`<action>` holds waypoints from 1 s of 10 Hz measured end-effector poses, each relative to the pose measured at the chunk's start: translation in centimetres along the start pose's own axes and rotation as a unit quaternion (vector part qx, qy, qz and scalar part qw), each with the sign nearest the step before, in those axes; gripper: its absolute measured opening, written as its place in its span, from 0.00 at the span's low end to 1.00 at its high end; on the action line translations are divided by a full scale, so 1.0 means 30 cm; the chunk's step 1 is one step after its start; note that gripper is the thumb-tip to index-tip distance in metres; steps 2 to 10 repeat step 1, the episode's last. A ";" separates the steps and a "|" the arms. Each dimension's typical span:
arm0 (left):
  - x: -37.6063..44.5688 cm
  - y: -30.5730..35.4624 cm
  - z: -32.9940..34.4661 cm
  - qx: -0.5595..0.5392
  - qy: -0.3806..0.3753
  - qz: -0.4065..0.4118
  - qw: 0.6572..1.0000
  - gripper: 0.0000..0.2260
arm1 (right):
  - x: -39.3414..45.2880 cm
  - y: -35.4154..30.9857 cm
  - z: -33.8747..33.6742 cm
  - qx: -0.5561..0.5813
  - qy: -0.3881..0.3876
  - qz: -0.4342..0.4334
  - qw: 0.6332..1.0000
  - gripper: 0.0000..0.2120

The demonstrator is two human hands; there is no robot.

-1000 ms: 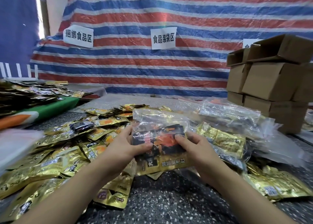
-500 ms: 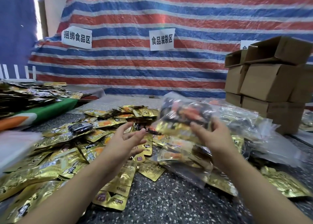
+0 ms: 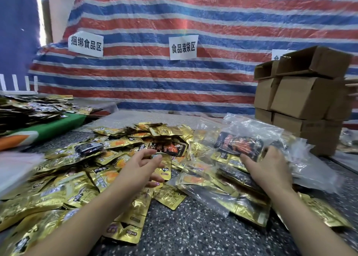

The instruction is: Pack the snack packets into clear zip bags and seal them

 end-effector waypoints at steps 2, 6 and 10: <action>0.002 0.001 0.005 -0.008 0.004 0.004 1.000 0.15 | -0.010 -0.017 -0.022 0.032 0.069 -0.029 0.997 0.26; 0.002 0.001 0.005 -0.008 0.004 0.004 1.000 0.15 | -0.010 -0.017 -0.022 0.032 0.069 -0.029 0.997 0.26; 0.002 0.001 0.005 -0.008 0.004 0.004 1.000 0.15 | -0.010 -0.017 -0.022 0.032 0.069 -0.029 0.997 0.26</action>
Point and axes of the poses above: each hand's wrist, its own x-axis towards the middle knuckle, its own z-axis out of the palm, y = z × x, the point moved 1 cm from there along x, towards the middle knuckle, and after that the axes turned 2 degrees about y, right-handed, at the moved point
